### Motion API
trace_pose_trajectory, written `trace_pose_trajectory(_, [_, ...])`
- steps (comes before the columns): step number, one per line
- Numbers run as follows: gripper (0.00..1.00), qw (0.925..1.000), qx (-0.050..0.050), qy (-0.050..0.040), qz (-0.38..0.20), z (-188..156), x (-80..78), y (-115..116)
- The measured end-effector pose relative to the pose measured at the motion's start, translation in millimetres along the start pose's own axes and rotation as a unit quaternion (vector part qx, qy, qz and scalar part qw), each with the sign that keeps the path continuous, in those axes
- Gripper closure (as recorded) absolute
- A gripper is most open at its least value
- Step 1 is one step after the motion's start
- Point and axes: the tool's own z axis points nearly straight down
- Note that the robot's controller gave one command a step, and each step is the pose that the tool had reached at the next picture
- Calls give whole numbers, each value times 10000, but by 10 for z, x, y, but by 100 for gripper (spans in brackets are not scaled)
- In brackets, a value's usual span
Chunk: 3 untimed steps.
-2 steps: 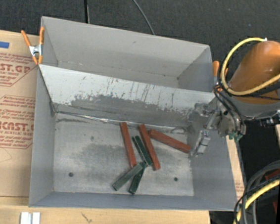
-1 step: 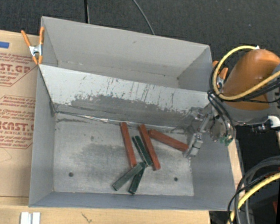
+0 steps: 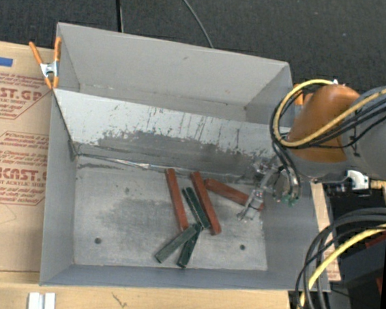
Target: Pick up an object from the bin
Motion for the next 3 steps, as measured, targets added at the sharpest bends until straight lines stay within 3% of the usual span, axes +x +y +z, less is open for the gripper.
trace_pose_trajectory(1, [100,9999,14,27,138,483,-6,-145])
trace_pose_trajectory(2, [100,9999,15,27,138,483,-6,-144])
trace_pose_trajectory(3, [100,10000,5,-14,90,-1234,131,-240])
